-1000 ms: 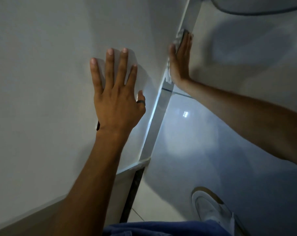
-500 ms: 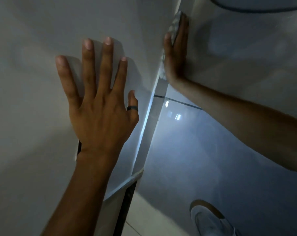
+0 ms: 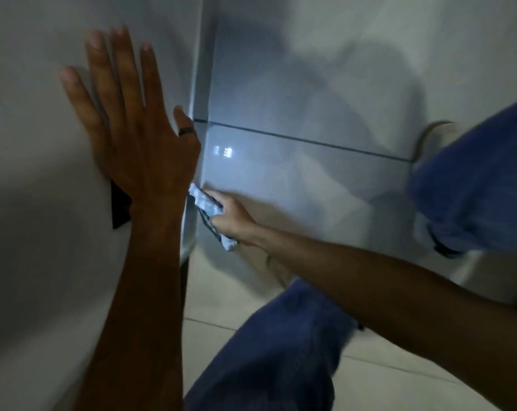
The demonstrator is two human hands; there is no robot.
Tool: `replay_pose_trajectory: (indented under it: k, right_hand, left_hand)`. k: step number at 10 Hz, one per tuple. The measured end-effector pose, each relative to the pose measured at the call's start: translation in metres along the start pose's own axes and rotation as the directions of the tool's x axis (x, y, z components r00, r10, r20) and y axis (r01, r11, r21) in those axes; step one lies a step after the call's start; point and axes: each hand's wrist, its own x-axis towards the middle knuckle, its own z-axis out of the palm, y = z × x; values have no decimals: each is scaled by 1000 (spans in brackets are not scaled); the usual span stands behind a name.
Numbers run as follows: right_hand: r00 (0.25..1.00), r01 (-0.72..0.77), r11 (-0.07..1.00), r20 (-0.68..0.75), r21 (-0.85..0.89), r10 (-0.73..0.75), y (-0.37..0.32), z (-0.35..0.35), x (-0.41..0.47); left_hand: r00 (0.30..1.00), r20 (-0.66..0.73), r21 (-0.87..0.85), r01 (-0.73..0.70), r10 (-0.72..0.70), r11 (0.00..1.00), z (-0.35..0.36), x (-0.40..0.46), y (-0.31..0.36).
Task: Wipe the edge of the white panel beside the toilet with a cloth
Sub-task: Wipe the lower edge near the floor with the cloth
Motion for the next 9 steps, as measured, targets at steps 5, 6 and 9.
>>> replay_pose_trajectory:
  k: [5,6,9]
  right_hand:
    - [878,389,824,-105,-412,-467,-328,-297,-183]
    - [709,475,617,-143,-627,-691,-393,-326,-142]
    - [975,83,151,49,-985,-214,-449,-355,-79]
  left_hand:
    - [904,230,-357,422,-360,833,-185,95,106]
    - [886,210,-447,463,-413,765,-203,130,127]
    - [846,413,-347,488,-337,801,-266,141,122]
